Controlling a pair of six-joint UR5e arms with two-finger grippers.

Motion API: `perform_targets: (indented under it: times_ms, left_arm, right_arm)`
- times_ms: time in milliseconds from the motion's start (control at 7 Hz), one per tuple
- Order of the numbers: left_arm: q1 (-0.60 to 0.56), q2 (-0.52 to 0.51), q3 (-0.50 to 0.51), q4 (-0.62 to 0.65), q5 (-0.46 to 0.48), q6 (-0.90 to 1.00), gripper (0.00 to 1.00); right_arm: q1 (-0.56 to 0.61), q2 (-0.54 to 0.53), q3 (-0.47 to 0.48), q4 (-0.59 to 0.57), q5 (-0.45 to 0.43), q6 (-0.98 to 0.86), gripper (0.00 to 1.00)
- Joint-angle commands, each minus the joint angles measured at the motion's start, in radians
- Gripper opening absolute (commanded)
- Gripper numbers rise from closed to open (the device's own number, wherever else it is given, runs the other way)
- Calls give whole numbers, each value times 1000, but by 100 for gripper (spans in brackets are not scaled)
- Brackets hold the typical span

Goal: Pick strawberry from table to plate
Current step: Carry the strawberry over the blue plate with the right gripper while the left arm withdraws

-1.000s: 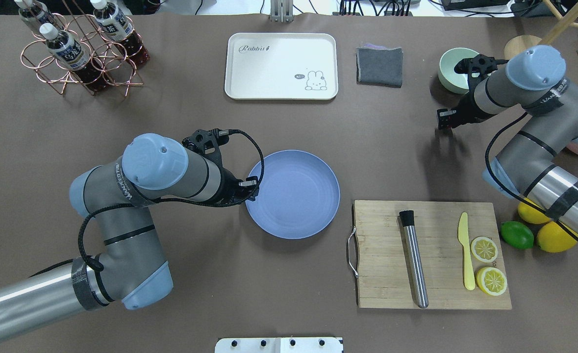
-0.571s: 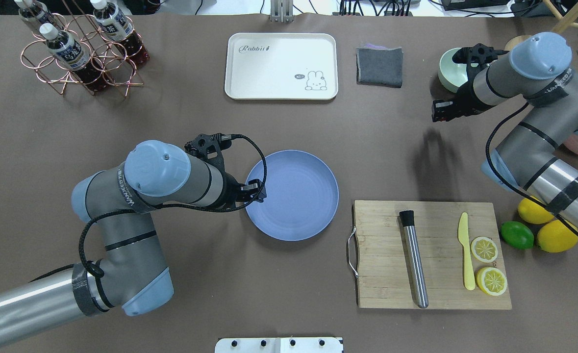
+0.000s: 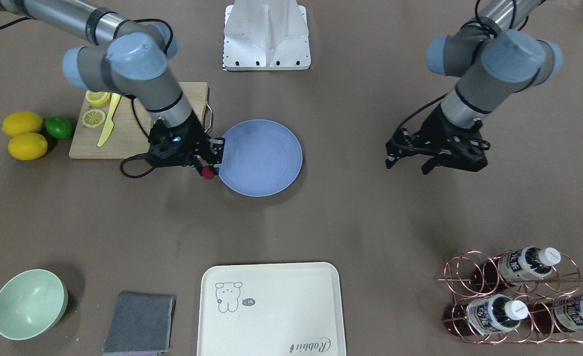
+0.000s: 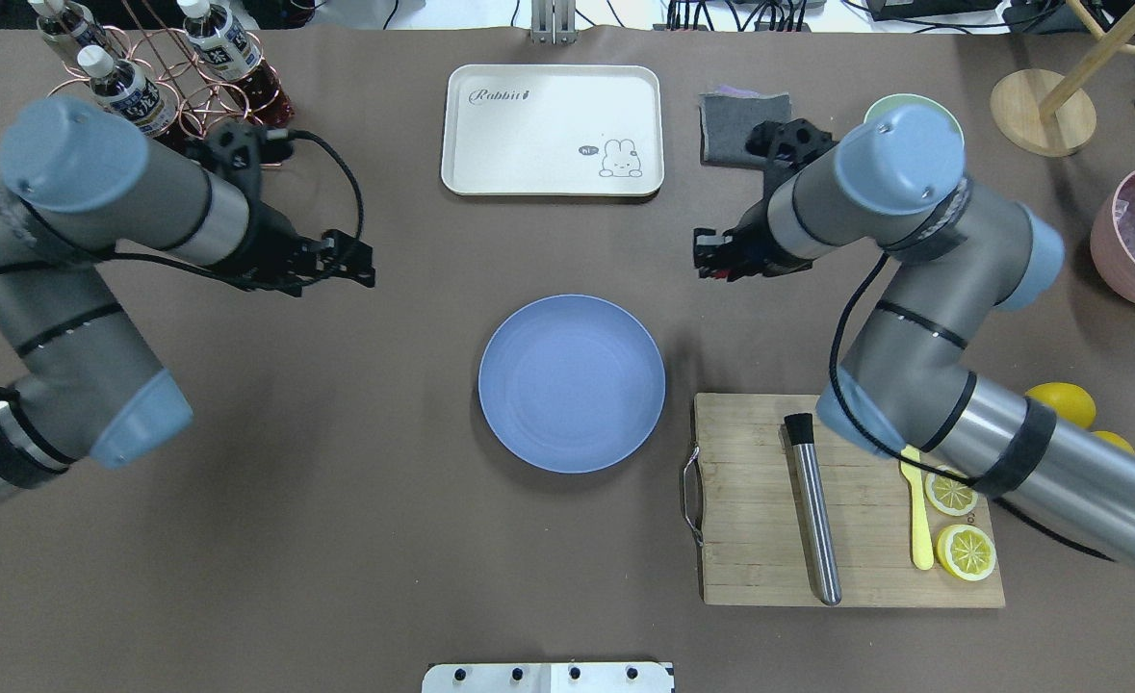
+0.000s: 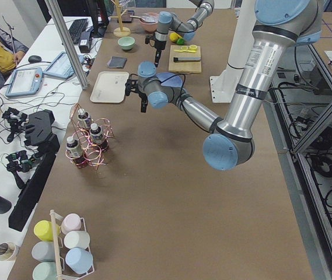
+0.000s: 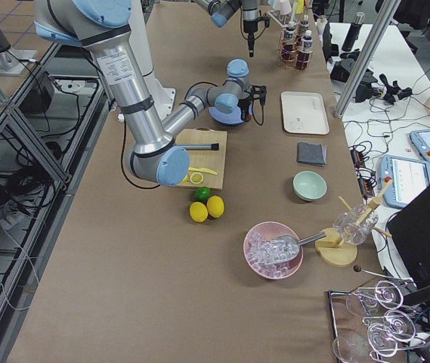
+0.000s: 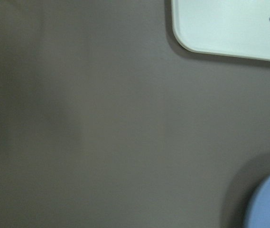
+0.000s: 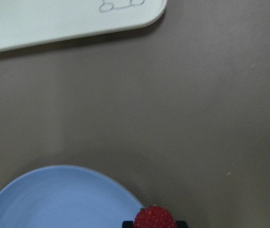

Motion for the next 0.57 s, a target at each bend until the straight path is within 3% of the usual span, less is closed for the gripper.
perform_targets:
  times_ms: [0, 143, 286, 429]
  left_arm:
    - [-89, 57, 16, -1, -60, 109, 97]
    - [-91, 60, 16, -1, -60, 109, 97]
    - [-89, 64, 13, -1, -60, 106, 97]
    - [-91, 66, 8, -1, -63, 106, 97]
  right_arm:
    - [-158, 96, -78, -26, -135, 75, 0]
    - [-169, 126, -120, -20, -151, 94, 41]
    - [-160, 115, -109, -15, -146, 82, 99]
    - [-135, 115, -85, -26, -123, 80, 100]
